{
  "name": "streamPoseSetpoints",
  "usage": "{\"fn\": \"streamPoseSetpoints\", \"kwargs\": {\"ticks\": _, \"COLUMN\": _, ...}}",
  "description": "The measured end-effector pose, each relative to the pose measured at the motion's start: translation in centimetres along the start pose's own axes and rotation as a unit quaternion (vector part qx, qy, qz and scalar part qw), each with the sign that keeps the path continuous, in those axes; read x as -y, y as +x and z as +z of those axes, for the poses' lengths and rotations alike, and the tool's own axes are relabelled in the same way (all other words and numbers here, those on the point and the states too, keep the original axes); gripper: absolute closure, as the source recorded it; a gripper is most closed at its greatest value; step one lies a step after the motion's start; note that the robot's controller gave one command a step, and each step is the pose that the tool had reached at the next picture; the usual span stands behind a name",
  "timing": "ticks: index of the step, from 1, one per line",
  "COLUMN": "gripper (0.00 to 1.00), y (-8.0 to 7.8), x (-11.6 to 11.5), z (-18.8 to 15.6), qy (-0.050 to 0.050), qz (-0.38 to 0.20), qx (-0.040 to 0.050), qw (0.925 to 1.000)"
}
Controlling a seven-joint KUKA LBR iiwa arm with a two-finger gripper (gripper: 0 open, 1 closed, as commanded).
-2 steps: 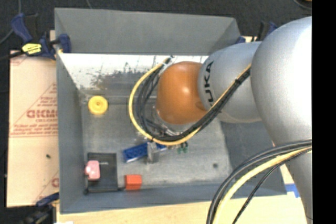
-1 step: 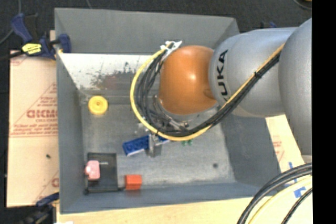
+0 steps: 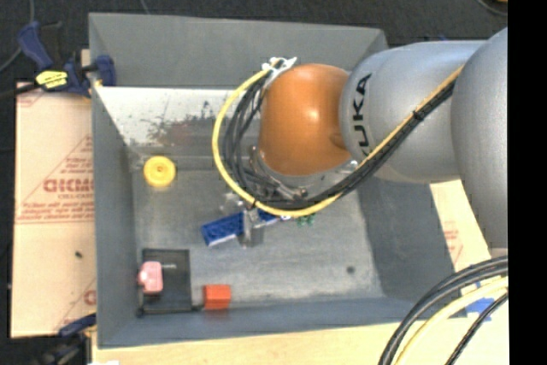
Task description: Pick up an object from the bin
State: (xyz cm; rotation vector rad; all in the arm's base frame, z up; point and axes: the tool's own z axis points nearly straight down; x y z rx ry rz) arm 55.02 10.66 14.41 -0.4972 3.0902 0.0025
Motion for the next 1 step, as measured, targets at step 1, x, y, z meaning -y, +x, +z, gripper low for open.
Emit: {"fn": "streamPoseSetpoints", "kwargs": {"ticks": 1, "gripper": 1.0, "y": 0.81, "x": -0.25, "z": -9.46, "qy": 0.0, "qz": 0.011, "qx": -0.0009, "qw": 0.9999}}
